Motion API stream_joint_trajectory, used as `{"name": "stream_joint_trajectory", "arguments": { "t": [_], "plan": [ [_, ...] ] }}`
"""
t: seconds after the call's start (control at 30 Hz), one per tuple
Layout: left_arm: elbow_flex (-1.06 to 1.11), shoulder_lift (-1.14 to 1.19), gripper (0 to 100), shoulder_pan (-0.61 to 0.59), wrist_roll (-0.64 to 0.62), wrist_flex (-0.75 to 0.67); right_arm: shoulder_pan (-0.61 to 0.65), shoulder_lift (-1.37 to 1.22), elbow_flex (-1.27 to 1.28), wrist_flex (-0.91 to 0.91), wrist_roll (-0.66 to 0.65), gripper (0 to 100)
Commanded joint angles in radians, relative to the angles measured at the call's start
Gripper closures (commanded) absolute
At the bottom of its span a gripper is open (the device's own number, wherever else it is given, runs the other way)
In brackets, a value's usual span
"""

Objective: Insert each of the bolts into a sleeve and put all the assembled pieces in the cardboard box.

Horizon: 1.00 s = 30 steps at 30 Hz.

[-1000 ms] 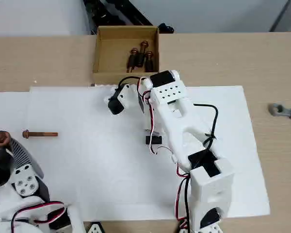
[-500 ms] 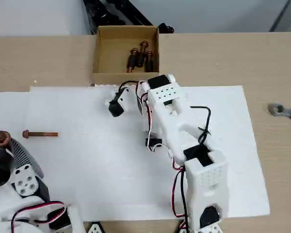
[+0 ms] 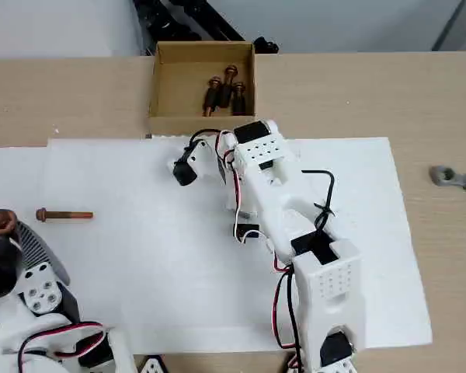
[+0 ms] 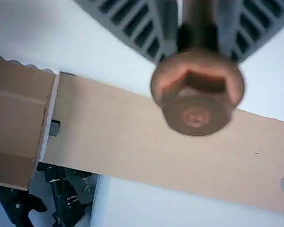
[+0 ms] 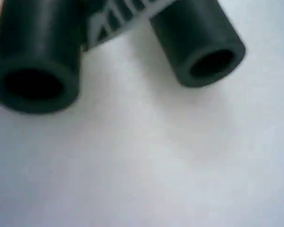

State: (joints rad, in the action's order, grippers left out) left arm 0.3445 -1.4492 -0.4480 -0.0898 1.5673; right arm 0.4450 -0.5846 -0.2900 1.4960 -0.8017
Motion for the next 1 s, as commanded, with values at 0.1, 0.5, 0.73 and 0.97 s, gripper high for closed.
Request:
{"name": "stream_joint_trajectory", "arguments": {
  "t": [0.1, 0.5, 0.73, 0.97],
  "plan": [
    [0.021, -0.008, 99, 0.0, 0.008, -0.028, 0.044, -0.058, -0.009, -0.035, 0.012, 99.1],
    [0.05, -0.008, 99, 0.0, 0.008, -0.034, 0.047, 0.189, -0.014, -0.007, 0.092, 98.9],
    [0.051, -0.003, 99, 0.0, 0.009, -0.034, 0.048, 0.541, -0.008, -0.004, 0.094, 99.1],
    [0.059, -0.002, 99, 0.0, 0.009, -0.043, 0.045, 0.839, -0.006, 0.096, 0.423, 99.1]
  ]
}}
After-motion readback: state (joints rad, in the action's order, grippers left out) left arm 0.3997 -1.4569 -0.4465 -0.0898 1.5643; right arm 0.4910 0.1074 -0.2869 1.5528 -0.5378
